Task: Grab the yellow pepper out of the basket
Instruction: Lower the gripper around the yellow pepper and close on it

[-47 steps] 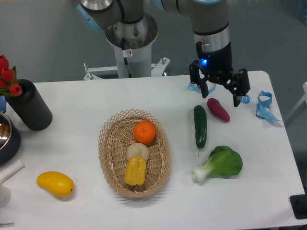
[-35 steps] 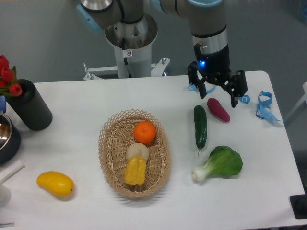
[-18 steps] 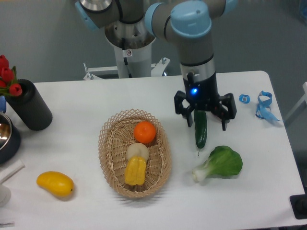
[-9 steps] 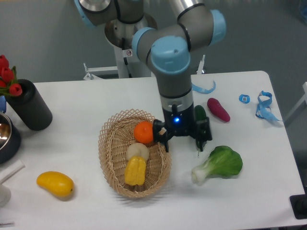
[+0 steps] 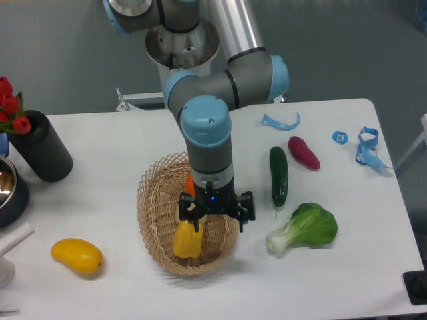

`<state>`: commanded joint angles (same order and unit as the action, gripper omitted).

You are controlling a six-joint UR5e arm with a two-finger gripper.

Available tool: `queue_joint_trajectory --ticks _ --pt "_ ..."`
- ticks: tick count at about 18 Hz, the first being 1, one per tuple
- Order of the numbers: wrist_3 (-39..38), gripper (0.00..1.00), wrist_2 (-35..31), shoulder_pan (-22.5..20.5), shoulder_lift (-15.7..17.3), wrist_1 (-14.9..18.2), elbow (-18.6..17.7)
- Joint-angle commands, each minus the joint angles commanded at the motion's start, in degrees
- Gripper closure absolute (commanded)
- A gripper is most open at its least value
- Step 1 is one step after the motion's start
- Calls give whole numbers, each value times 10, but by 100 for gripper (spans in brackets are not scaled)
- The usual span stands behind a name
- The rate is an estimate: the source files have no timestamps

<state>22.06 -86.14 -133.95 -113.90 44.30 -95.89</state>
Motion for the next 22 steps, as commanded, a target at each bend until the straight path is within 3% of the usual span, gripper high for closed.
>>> queue_joint_trajectory --ticks 22 --pt "6 0 20 22 -34 -1 -27"
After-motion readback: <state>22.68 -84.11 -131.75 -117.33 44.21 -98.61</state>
